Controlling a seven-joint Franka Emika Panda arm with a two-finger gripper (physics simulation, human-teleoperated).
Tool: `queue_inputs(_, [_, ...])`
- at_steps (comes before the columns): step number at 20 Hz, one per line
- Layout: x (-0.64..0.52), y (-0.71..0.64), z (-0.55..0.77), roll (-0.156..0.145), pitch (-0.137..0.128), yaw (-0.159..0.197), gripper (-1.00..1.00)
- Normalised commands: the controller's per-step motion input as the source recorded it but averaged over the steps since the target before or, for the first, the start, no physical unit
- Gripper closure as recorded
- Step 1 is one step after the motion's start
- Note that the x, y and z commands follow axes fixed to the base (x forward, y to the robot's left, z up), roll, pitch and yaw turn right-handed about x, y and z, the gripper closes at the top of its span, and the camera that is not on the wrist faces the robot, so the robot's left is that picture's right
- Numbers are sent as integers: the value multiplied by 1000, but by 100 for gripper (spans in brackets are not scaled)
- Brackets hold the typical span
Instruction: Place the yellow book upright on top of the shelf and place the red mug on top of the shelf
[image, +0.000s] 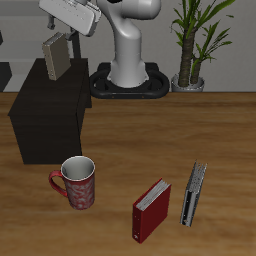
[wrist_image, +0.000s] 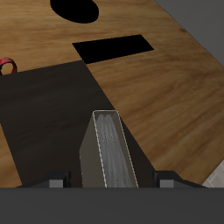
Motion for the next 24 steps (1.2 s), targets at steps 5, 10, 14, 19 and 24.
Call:
queue_inputs(5, [50, 2, 97, -22, -19, 39, -100])
queue_inputs(10, [130, 190, 208, 0, -36, 124, -100])
queue_inputs(14, [282, 385, 263, 6, -26, 152, -100])
queue_inputs(19, [631, 515, -24, 32, 46, 212, -100])
queue_inputs(24, [506, 436, -48, 55, 52, 123, -100])
